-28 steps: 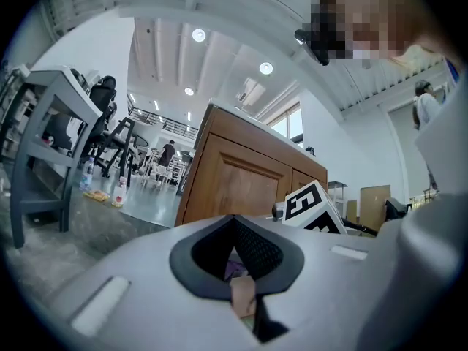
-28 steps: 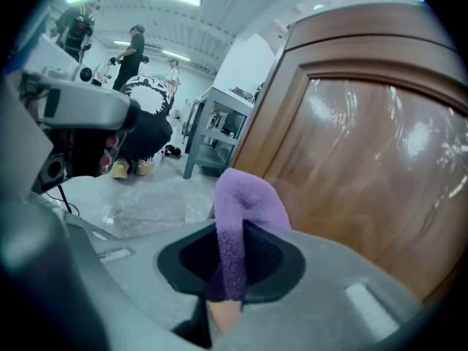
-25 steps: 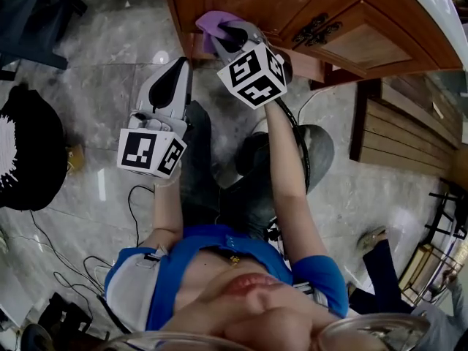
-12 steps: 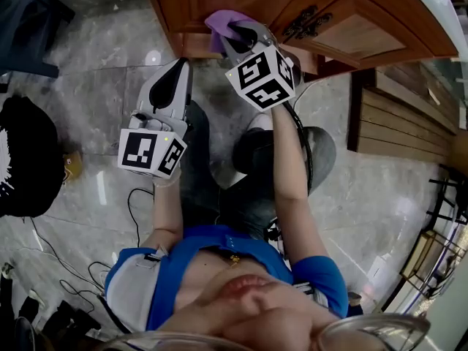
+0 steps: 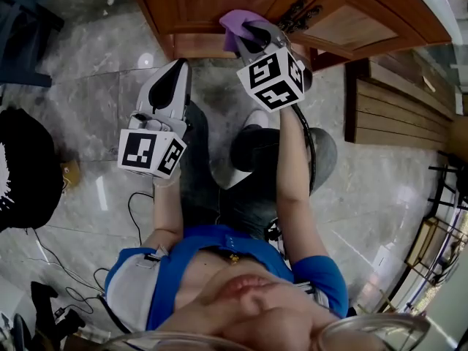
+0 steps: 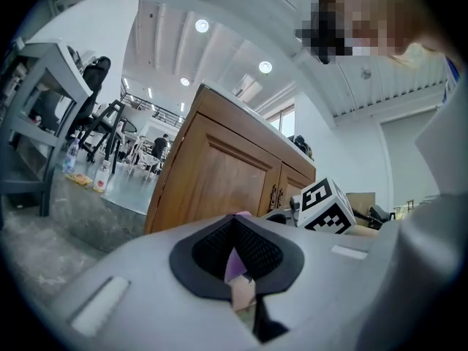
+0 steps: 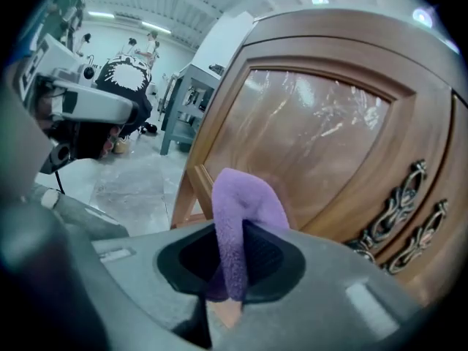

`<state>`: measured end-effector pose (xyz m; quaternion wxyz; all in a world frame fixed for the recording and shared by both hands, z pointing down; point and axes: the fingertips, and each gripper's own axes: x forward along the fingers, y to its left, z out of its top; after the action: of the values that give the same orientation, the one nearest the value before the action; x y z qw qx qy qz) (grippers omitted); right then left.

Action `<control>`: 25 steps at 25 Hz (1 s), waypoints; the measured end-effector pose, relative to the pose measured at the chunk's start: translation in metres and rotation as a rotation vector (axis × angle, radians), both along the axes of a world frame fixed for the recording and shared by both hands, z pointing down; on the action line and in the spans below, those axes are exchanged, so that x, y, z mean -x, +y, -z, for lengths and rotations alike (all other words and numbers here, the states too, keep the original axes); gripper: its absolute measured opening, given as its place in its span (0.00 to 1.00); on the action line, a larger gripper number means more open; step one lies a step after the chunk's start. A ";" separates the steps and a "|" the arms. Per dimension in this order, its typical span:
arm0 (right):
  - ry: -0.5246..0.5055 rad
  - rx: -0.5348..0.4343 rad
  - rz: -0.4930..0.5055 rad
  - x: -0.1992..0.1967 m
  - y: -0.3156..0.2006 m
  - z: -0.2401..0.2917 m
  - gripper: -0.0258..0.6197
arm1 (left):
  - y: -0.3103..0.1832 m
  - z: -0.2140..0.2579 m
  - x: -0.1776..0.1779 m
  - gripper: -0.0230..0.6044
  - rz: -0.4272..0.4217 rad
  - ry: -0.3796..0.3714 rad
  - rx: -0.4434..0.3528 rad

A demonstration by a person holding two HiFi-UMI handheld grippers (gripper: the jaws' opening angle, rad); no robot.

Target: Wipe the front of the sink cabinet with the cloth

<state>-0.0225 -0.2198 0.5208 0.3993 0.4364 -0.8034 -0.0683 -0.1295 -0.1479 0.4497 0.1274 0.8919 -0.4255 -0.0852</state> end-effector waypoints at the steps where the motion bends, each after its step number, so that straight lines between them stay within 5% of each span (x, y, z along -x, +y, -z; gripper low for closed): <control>1: 0.006 -0.001 -0.012 -0.005 0.000 0.000 0.14 | 0.000 -0.001 -0.001 0.04 -0.004 0.002 0.003; 15: 0.015 0.016 -0.106 -0.007 -0.007 -0.004 0.14 | -0.005 -0.008 0.015 0.04 -0.034 0.032 0.013; 25: -0.018 -0.006 -0.073 -0.008 -0.003 -0.004 0.14 | 0.001 -0.010 0.003 0.04 -0.009 -0.070 0.032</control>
<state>-0.0148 -0.2227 0.5251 0.3931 0.4674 -0.7901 -0.0522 -0.1322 -0.1471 0.4595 0.1270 0.8941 -0.4269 -0.0464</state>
